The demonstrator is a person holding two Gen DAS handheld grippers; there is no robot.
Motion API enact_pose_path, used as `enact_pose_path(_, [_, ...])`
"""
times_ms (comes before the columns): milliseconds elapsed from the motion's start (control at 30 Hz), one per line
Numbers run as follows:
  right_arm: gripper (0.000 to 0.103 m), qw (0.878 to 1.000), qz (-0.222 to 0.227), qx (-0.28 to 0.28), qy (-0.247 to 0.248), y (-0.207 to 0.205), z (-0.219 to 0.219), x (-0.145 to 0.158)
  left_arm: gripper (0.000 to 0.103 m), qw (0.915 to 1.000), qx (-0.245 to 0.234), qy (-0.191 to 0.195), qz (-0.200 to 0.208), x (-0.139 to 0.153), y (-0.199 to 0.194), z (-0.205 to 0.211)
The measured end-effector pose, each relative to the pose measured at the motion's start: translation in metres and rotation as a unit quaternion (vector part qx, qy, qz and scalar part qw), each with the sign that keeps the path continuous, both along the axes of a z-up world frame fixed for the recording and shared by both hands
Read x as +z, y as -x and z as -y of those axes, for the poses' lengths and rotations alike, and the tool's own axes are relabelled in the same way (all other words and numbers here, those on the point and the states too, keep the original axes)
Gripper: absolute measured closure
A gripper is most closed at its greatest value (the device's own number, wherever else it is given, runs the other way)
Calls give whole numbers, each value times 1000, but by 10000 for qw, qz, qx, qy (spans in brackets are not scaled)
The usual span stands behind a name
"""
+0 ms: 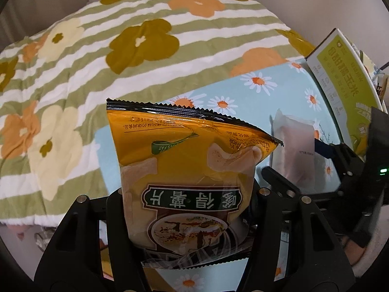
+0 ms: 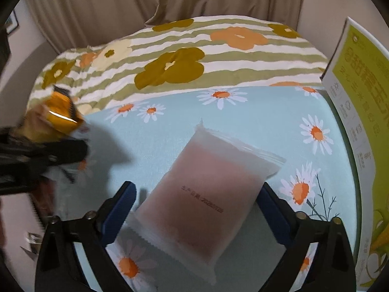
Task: Organize snacks
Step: 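Grasp the orange chip bag with the left gripper while the right grasps the pink pastry packet, then carry the chip bag and pastry packet into the box and open both grippers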
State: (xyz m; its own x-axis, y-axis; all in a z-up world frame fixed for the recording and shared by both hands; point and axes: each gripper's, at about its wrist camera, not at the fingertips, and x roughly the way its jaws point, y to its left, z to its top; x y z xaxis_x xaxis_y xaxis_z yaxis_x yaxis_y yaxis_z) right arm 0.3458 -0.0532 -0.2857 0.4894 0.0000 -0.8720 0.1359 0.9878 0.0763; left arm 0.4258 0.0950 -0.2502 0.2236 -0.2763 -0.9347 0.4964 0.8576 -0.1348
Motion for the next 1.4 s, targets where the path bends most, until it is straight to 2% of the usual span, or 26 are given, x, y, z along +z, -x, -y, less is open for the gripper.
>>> enact_pose_path(100, [21, 9996, 95, 127, 236, 3, -3, 0, 49, 10000, 71, -7, 53, 7, 6, -6])
enact_pose_path(167, [24, 9993, 106, 234, 278, 3, -4, 1, 49, 9998, 159, 43, 79, 13, 12, -12])
enact_pose_path(267, [30, 9995, 146, 256, 67, 5, 4, 5, 49, 9995, 287, 127, 99, 19, 21, -20])
enact_pose_path(367, [32, 9994, 237, 159, -182, 11, 11, 13, 49, 9987, 439, 226, 119, 27, 33, -27])
enact_pose_path(533, [33, 9978, 557, 124, -342, 30, 21, 49, 49, 9970, 625, 412, 194, 48, 51, -31])
enact_pose_path(700, [33, 9936, 981, 160, -534, 56, 42, 110, 49, 9951, 683, 645, 322, 86, 66, -14])
enact_pose_path(900, [33, 9891, 1176, 97, -878, 87, 103, 170, 49, 9932, 479, 925, 513, 133, 92, 43])
enact_pose_path(1100, [33, 9873, 1404, 94, -731, 121, 181, 207, 49, 9902, 398, 1137, 713, 170, 115, 129])
enact_pose_path(1233, [33, 9875, 1412, -9, -701, 140, 241, 216, 48, 9883, 342, 1299, 721, 182, 128, 198])
enact_pose_path(1400, [33, 9886, 1324, -97, -717, 157, 310, 209, 48, 9893, 358, 1286, 582, 173, 136, 275])
